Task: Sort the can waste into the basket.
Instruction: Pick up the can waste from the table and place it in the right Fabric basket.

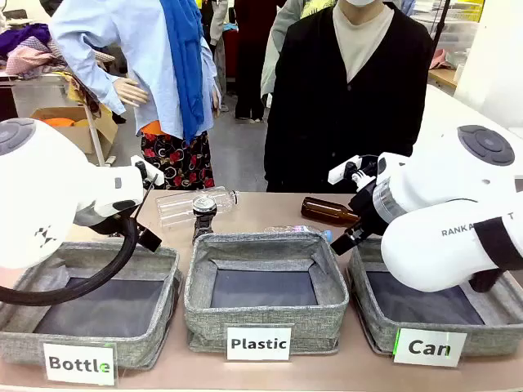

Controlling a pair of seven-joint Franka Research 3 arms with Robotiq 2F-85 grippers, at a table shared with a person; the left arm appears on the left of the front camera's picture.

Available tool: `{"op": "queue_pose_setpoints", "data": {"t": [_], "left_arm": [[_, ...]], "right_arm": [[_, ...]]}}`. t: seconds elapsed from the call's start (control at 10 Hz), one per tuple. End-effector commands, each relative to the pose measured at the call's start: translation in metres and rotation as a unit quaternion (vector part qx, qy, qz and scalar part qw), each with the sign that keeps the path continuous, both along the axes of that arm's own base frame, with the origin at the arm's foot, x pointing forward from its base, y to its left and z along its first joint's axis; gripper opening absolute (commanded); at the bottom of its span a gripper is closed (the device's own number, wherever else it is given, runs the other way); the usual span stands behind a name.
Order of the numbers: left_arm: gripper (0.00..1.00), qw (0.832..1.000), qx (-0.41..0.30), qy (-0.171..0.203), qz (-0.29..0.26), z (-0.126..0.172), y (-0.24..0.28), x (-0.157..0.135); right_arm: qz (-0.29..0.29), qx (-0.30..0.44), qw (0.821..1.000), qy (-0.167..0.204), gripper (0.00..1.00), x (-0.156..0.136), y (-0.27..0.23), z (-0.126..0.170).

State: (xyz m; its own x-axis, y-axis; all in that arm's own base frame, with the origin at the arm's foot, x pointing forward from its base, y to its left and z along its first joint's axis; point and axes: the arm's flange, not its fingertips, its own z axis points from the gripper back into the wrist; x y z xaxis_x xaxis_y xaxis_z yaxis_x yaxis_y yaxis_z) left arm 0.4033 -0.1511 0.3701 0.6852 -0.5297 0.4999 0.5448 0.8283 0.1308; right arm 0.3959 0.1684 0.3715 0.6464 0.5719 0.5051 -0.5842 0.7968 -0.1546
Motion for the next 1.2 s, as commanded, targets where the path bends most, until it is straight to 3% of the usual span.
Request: {"op": "queue_pose_setpoints", "data": {"t": [0.0, 1.1], "left_arm": [[1.0, 1.0, 0.0, 0.0, 0.0, 0.0001, 0.0, 0.0], [1.0, 1.0, 0.0, 0.0, 0.0, 0.0001, 0.0, 0.0]], "right_arm": [[0.0, 0.0, 1.0, 0.0, 1.0, 0.0, 0.0, 0.0], [0.0, 0.0, 1.0, 0.0, 1.0, 0.0, 0.0, 0.0]]}}
